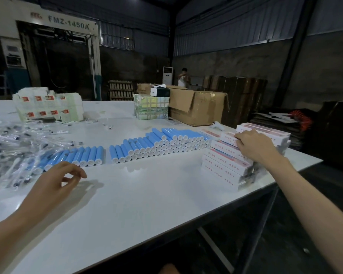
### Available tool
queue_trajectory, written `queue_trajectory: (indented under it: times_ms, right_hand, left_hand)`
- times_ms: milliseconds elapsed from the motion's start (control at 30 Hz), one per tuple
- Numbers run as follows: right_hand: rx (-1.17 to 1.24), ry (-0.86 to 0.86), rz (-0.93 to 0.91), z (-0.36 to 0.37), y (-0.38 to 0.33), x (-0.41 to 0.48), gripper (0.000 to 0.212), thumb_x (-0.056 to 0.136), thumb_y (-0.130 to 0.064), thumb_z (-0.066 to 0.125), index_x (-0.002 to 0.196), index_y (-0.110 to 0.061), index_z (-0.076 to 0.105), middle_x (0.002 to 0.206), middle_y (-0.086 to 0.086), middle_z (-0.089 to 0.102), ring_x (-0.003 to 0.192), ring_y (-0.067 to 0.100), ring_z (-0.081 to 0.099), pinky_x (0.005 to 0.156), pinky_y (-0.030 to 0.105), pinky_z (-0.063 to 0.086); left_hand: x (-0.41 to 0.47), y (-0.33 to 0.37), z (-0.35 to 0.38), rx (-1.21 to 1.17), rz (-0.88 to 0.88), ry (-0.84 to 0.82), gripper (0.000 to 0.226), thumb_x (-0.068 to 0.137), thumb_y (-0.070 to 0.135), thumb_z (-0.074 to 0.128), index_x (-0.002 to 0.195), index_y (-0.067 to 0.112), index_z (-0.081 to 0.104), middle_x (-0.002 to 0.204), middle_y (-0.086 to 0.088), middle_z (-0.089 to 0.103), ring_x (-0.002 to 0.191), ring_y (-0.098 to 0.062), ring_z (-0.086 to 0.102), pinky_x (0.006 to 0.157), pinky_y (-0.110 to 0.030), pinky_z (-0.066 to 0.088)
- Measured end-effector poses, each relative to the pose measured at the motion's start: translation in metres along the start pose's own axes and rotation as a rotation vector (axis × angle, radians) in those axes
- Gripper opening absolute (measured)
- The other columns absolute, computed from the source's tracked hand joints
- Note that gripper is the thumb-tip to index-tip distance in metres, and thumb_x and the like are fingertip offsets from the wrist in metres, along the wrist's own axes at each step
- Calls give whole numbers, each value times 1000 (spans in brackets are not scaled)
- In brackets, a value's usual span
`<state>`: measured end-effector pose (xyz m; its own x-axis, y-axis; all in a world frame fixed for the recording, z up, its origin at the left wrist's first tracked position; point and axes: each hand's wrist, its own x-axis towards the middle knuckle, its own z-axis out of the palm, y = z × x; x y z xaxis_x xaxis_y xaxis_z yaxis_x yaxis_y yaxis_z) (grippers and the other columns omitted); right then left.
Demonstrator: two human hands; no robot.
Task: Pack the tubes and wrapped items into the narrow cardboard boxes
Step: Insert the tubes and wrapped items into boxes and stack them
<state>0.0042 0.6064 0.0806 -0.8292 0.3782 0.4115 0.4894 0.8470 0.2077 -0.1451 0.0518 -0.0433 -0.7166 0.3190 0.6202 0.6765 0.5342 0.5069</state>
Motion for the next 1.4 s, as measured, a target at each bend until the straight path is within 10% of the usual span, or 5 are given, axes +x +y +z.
queue_trajectory:
  times_ms: [300,600,867,1133,1400]
  right_hand:
    - [435,373,-253,-23,-116,-8,28,107,-28,49,123,-14,68,119,4,69,106,25,60,90,43,50]
    - [1479,-149,-386,-33,-378,-22,12,102,-20,62,98,-13,72,79,6,71,74,22,68,71,38,55]
    - [1634,-358,-307,13,-449,-39,15,99,-16,63,90,-8,73,73,3,69,67,12,63,73,35,53]
    - [1724,-393,-351,26,-456,-34,17,100,-20,63,85,-18,72,66,-5,67,63,12,58,64,31,51]
    - [1716,-345,-446,28,-462,-35,22,101,-20,63,81,-23,71,65,-6,68,64,15,60,65,36,51]
  left_hand:
    - [-4,22,-1,-8,-26,-47,31,101,0,67,97,31,73,108,7,69,101,-6,67,87,-26,54]
    - [-4,17,-10,151,-204,48,4,103,34,66,99,35,66,87,15,71,71,-10,64,69,-37,53]
    - [-3,9,-14,334,-295,23,11,103,45,60,101,36,66,81,18,71,73,4,60,66,-26,42]
    - [-24,-10,-126,761,-393,190,16,105,29,61,116,21,69,112,-2,76,96,-21,69,80,-41,59]
    - [-117,-46,-282,1286,-951,141,57,107,38,57,144,-5,53,146,-27,52,135,-43,46,110,-51,42]
